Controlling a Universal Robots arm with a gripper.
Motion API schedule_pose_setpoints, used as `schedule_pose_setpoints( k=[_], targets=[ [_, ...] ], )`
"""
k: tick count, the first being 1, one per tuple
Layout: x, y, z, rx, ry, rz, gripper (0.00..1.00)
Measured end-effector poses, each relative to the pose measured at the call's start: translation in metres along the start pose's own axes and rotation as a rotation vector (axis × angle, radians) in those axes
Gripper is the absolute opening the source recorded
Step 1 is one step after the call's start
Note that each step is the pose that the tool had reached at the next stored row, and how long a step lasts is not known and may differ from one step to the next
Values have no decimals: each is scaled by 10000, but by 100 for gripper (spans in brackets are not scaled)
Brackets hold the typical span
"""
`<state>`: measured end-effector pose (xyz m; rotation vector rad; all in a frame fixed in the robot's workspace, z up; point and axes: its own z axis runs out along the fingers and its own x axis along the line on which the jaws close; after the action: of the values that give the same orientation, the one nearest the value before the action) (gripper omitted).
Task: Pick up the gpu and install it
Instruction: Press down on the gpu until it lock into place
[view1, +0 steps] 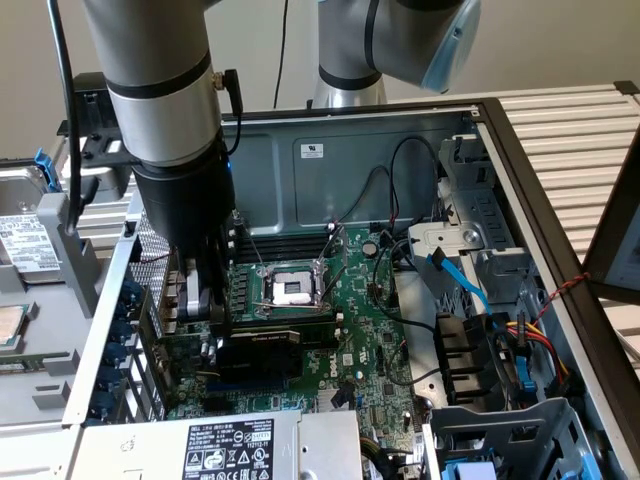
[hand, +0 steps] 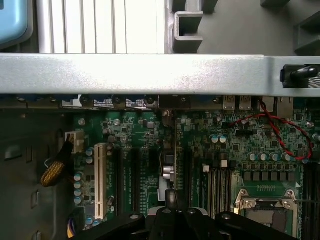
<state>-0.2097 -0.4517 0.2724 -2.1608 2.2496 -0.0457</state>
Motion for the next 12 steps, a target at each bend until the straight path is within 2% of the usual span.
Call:
schedule_pose_setpoints(
  k=[12],
  targets=[
    [1,1,16,-2,3,0,11]
  ],
)
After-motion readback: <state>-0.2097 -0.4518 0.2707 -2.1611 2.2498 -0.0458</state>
